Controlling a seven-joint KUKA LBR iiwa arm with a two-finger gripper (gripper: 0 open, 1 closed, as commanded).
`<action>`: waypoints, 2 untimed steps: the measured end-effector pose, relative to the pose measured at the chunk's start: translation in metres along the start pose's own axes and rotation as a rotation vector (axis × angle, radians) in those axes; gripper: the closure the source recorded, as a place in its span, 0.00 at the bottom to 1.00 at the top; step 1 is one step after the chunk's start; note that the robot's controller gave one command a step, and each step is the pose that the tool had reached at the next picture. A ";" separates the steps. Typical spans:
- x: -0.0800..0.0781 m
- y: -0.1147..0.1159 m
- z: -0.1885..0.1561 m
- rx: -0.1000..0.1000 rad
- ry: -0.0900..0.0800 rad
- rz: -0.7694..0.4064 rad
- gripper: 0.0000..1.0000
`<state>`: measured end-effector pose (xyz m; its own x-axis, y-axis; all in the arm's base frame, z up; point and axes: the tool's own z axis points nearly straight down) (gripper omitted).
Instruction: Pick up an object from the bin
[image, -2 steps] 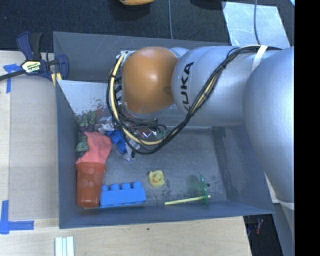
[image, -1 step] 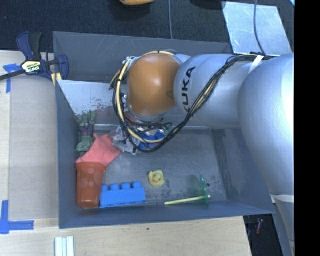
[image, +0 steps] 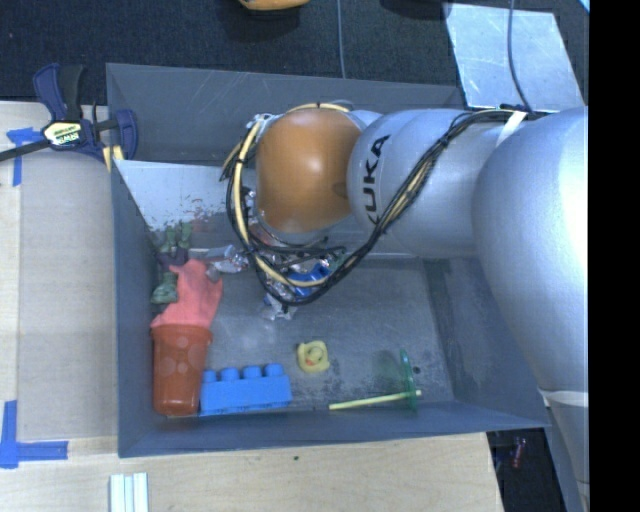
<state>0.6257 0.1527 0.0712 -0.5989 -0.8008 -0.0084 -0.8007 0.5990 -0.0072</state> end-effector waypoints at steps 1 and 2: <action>0.000 0.000 0.000 0.000 0.000 0.000 0.00; -0.009 0.015 0.000 0.003 0.000 -0.114 0.00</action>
Offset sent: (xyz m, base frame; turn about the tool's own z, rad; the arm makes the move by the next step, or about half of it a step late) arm -0.0127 0.0284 -0.0012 -0.1850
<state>0.6193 0.1686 0.0714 -0.5041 -0.8636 -0.0073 -0.8635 0.5042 -0.0106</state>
